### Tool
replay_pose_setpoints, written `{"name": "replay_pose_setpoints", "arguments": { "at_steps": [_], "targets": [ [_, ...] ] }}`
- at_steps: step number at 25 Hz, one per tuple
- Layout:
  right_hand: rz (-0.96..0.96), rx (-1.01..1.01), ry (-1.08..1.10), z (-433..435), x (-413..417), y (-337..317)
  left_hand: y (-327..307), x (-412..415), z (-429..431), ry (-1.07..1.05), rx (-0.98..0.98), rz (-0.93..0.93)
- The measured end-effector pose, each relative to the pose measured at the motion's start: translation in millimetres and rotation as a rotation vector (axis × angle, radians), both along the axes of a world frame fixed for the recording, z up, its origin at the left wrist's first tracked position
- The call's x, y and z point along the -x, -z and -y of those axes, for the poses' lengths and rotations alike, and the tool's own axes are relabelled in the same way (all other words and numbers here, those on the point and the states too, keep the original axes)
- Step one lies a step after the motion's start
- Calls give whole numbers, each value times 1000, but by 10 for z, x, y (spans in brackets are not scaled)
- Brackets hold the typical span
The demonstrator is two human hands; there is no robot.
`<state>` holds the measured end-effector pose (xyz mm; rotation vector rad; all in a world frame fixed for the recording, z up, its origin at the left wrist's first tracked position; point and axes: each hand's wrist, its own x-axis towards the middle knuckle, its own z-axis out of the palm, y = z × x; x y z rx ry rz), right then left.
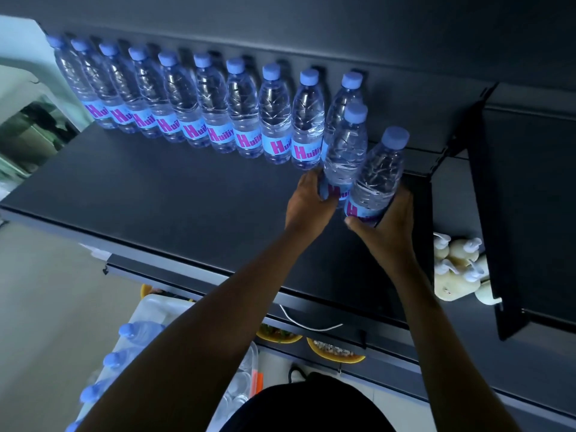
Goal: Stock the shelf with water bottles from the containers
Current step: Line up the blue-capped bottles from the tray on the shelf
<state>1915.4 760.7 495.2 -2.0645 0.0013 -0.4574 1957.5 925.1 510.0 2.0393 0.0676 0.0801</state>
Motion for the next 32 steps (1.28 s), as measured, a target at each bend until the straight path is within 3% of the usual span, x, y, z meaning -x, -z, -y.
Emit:
{"name": "replay_pose_setpoints", "arguments": {
  "at_steps": [3,12,17,24,32],
  "targets": [
    [-13,-161,29,41,42,111,-11,-31,64,-47,48,-40],
    [56,-108,298,328,-382,157,4,67,400,27,375,-147],
    [9,-120,313,381,-632,243,105,95,632,106,206,-85],
    [-46,-31,400,405,-720,319,-65,-123,719,258,150,-151],
    [-73,65,470,325,-841,240,-55,-256,717,129,241,-247]
  ]
}}
